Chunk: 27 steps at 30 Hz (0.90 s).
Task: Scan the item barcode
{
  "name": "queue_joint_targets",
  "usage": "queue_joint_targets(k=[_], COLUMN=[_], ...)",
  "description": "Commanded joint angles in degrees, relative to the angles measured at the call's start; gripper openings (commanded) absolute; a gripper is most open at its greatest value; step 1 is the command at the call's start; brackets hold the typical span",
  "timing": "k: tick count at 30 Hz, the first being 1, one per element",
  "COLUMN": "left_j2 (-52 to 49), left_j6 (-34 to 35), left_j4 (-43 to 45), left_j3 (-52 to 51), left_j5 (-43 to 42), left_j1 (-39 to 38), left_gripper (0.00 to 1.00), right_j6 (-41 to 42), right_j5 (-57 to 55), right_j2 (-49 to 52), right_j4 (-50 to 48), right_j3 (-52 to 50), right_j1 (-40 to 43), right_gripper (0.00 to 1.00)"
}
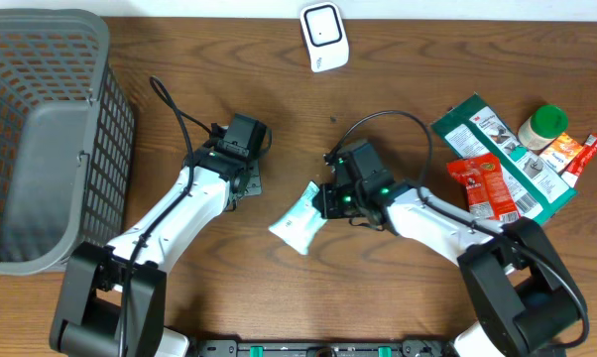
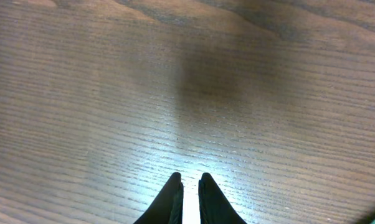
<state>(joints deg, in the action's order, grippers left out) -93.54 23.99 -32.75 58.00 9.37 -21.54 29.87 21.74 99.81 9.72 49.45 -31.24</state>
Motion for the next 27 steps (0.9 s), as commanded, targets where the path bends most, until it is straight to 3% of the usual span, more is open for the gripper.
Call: queue_joint_targets(k=[1,5,10,13,21,24,25,26,27], left_j2=[-1.3,-2.0,-2.0,-2.0,-3.3,-5.5,-6.5,-7.6,-8.1], left_j6=[-0.1,-2.8,-9.9,-12.5,-12.8,-12.8,-12.8,-12.8,-12.8], left_j4=[0.4,1.5,2.2,2.0,3.5,3.8,4.3,5.5,6.1], left_j3=[0.7,0.7,0.7,0.7,0.2,0.2,0.2,0.2,0.2], left_j5=[-0.3,-11.4,-23.4,-25.9,-25.9,-25.9,-25.9,-25.9,-25.9], left_j1=[0.0,0.0,-0.1,-0.1,-0.1,-0.1,-0.1,-0.1,-0.1], left_gripper=[0.12,0.13,0.13,0.15,0.17,0.17,0.17,0.17,0.17], right_j6=[-3.3,-2.3,-7.5,-9.9,-11.1,-8.5,-6.8,-3.8,-1.8], right_j5=[7.0,8.7,12.0,13.5,13.0,12.0,11.7,10.0,8.5], right_j2=[-1.6,-1.6,-2.4,-3.2,-3.2,-3.2,-3.2,-3.2,-3.2], right_j4=[0.8,5.2,10.3,17.4,32.9,35.1,35.0,34.8,34.6], right_j3=[1.1,1.1,3.1,7.6,12.8,10.9,9.4,7.5,6.4], right_j1=[0.4,0.0,2.1,4.3,6.3,5.8,5.5,5.2,5.1], right_gripper=[0.13,0.2,0.32,0.39,0.4,0.36,0.28,0.06,0.01])
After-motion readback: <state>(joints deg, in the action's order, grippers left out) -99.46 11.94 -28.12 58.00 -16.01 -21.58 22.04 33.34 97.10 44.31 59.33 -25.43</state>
